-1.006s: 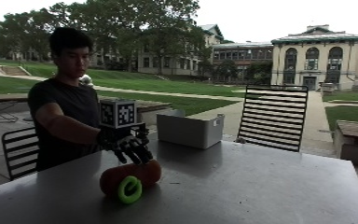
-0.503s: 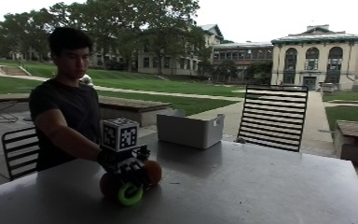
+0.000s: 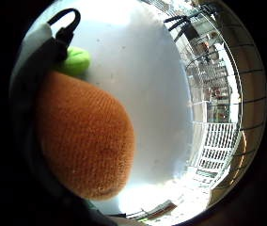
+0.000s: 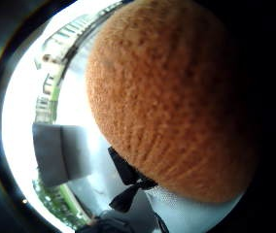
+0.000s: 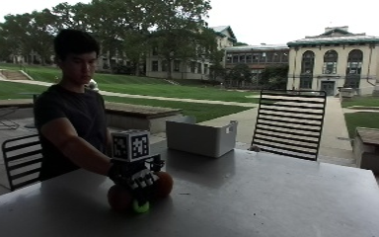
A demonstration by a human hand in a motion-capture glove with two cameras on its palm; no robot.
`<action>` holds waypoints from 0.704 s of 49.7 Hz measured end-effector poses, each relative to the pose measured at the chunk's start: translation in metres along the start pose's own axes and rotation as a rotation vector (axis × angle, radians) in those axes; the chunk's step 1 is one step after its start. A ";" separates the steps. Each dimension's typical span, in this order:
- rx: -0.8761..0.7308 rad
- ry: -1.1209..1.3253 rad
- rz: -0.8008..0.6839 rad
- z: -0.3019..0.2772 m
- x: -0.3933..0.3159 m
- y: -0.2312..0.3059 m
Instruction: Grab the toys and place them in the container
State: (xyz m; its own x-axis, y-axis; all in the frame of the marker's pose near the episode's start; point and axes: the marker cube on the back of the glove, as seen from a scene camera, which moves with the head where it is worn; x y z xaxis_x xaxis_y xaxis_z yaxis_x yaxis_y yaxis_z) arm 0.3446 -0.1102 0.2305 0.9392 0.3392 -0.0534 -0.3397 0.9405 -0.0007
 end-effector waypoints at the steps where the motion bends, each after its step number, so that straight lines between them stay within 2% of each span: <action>1: 0.006 0.002 -0.004 0.000 -0.001 0.000; 6: 0.025 0.015 -0.049 -0.004 -0.004 -0.002; 12: -0.030 0.001 -0.066 -0.017 -0.012 0.000; 21: -0.013 0.023 -0.092 -0.062 -0.020 -0.014; 35: 0.095 0.010 -0.093 -0.155 -0.078 -0.011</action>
State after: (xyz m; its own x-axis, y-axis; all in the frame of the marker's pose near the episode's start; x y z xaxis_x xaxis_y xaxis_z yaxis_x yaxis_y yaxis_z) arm 0.2677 -0.1498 0.0804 0.9656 0.2511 -0.0676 -0.2449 0.9655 0.0883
